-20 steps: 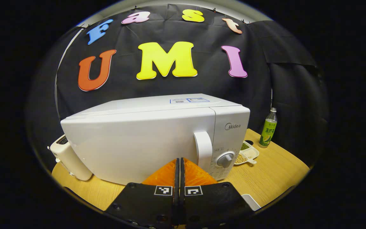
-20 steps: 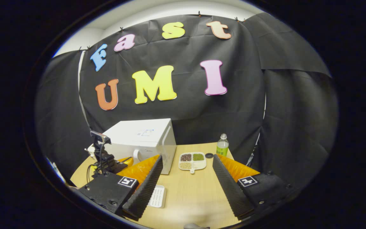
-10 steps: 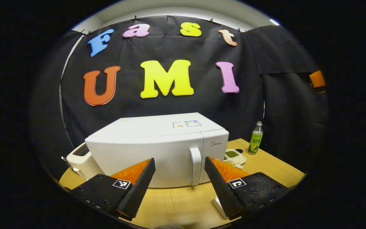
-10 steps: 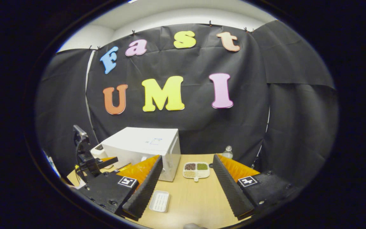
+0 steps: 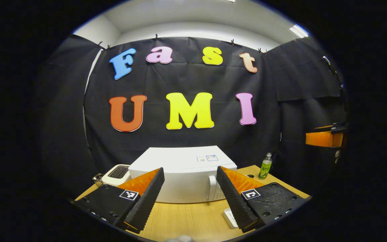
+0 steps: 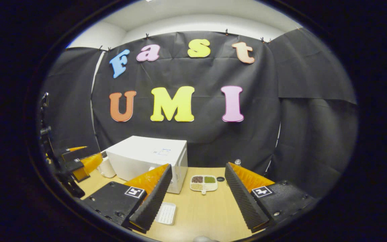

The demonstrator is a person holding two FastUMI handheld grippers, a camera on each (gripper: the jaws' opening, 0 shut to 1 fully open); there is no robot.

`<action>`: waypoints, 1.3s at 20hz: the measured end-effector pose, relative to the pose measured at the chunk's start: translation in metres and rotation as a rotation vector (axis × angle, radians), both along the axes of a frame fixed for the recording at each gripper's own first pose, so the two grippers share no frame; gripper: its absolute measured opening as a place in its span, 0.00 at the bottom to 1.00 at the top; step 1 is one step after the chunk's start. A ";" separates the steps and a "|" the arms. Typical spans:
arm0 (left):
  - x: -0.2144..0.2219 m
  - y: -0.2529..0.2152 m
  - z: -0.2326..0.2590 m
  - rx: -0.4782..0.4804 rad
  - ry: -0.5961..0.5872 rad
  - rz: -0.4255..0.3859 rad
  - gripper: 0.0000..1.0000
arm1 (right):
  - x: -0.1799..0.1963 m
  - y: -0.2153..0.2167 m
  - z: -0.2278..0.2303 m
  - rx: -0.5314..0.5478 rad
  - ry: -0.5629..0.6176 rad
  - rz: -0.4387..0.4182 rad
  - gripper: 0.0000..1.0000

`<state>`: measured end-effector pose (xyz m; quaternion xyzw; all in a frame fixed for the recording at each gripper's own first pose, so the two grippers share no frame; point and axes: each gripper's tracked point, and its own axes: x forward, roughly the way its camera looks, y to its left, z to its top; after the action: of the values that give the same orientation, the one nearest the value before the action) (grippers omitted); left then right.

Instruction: Open the microwave oven with the left hand, put the food in, and close the microwave oven.

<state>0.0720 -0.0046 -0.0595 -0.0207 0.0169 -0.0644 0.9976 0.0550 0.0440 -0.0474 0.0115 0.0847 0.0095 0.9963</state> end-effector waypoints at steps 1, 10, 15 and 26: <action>-0.008 0.009 0.007 -0.008 -0.007 0.015 0.95 | -0.002 0.002 0.002 -0.001 -0.007 -0.003 0.92; -0.054 0.057 0.041 -0.030 -0.032 0.090 0.95 | -0.011 0.021 0.018 0.015 -0.047 0.001 1.00; -0.058 0.062 0.047 -0.037 -0.044 0.098 0.95 | -0.014 0.027 0.025 0.003 -0.059 0.005 0.92; -0.060 0.069 0.053 -0.024 -0.051 0.087 0.95 | -0.014 0.028 0.032 0.017 -0.077 -0.008 1.00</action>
<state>0.0121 0.0643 -0.0068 -0.0318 -0.0102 -0.0219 0.9992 0.0411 0.0718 -0.0157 0.0197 0.0461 0.0069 0.9987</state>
